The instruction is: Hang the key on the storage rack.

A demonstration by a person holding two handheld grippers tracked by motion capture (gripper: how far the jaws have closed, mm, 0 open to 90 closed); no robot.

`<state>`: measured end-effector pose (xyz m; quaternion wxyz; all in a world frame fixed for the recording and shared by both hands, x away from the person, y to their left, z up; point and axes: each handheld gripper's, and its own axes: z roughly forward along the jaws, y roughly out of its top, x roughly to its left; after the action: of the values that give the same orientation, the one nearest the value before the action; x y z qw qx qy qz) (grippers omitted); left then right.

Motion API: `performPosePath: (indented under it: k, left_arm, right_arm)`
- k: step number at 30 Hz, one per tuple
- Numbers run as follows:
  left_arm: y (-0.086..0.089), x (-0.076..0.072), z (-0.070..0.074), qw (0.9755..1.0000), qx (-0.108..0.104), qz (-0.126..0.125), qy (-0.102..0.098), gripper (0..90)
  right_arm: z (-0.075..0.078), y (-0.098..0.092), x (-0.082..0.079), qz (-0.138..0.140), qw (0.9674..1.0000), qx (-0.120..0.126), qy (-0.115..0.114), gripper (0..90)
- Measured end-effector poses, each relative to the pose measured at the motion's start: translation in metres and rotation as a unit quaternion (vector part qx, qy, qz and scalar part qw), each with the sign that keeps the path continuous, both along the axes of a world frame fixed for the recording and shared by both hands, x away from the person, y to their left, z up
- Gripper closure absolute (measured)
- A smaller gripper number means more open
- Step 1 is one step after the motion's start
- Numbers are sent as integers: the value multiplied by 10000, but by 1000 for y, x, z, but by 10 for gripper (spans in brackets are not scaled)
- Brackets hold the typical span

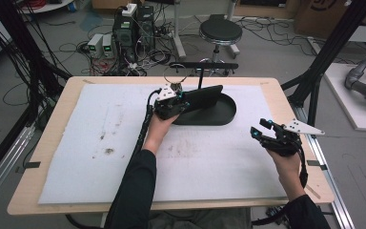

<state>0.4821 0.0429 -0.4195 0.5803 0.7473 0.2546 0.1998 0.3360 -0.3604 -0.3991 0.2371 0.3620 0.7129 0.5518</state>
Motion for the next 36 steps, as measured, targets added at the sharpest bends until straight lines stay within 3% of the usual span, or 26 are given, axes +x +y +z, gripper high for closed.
performPosePath:
  k: [9,14,21,23,26,28,30,36]
  left_arm:
    - [5,0,-2,9997,164,31,159,737]
    - [1,0,-7,9986,479,-5,231,737]
    - [-3,1,-14,9973,634,8,371,727]
    - [-2,2,-17,9959,787,35,453,718]
    - [-3,2,-17,9957,789,79,471,707]
    - [-4,1,-16,9953,843,122,453,679]
    - [-4,1,-17,9950,835,194,517,588]
    - [-1,3,-18,9941,761,268,719,510]
  right_arm:
    - [0,0,0,9,10000,-22,25,412]
    - [0,1,-1,30,10000,-35,28,412]
    - [-1,1,0,43,10000,-37,59,412]
    - [-1,1,0,48,10000,-27,66,412]
    - [-1,1,0,50,10000,-34,69,412]
    - [-1,1,0,45,10000,-31,76,412]
    - [0,1,0,50,10000,-40,61,412]
    - [0,2,-1,49,9999,-77,49,412]
